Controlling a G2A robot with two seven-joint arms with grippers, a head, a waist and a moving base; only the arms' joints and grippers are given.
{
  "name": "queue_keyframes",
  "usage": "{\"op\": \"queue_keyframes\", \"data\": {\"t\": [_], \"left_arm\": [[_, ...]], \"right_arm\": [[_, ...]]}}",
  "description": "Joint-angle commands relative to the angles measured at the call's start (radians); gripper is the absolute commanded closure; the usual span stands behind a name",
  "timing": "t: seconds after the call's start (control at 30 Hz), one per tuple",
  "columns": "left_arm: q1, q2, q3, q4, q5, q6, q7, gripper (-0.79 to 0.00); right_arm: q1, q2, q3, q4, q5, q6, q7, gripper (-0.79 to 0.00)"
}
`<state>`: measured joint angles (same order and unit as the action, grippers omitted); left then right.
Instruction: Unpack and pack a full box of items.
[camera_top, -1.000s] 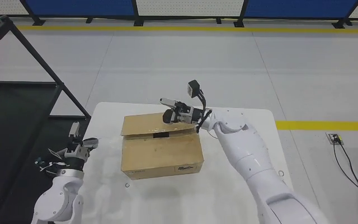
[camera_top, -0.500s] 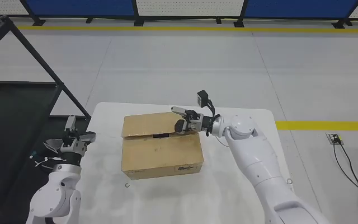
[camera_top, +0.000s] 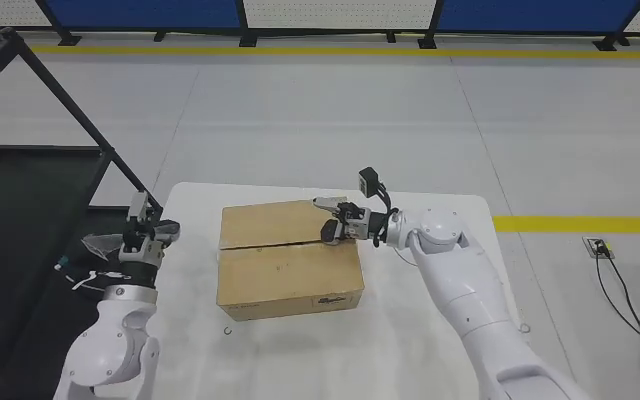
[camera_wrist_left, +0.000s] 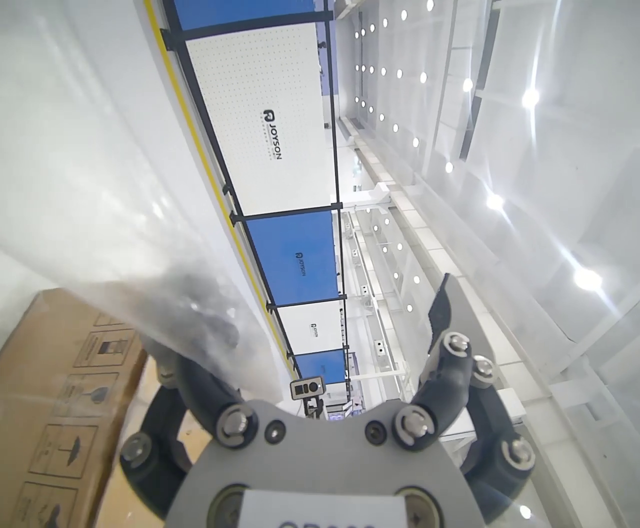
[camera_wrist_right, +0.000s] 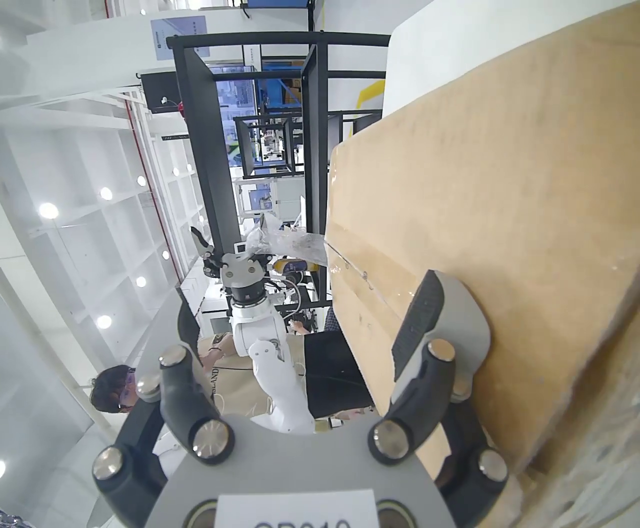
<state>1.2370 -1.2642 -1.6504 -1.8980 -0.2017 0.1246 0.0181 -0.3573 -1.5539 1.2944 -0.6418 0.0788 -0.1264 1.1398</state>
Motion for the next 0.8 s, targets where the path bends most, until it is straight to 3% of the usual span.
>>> {"op": "queue_keyframes", "data": {"t": [0.0, 0.33, 0.77], "left_arm": [[-0.009, -0.001, 0.017, -0.012, 0.027, 0.01, 0.016, -0.785], [-0.065, -0.011, 0.119, -0.036, 0.128, 0.067, 0.074, -0.785], [-0.104, -0.021, 0.21, -0.042, 0.2, 0.084, 0.059, -0.785]], "right_arm": [[-0.007, 0.007, 0.003, -0.013, -0.007, 0.012, 0.004, -0.785], [-0.044, 0.029, 0.006, -0.075, -0.019, 0.046, 0.007, -0.785], [-0.067, 0.046, -0.005, -0.12, -0.003, 0.061, 0.001, -0.785]]}}
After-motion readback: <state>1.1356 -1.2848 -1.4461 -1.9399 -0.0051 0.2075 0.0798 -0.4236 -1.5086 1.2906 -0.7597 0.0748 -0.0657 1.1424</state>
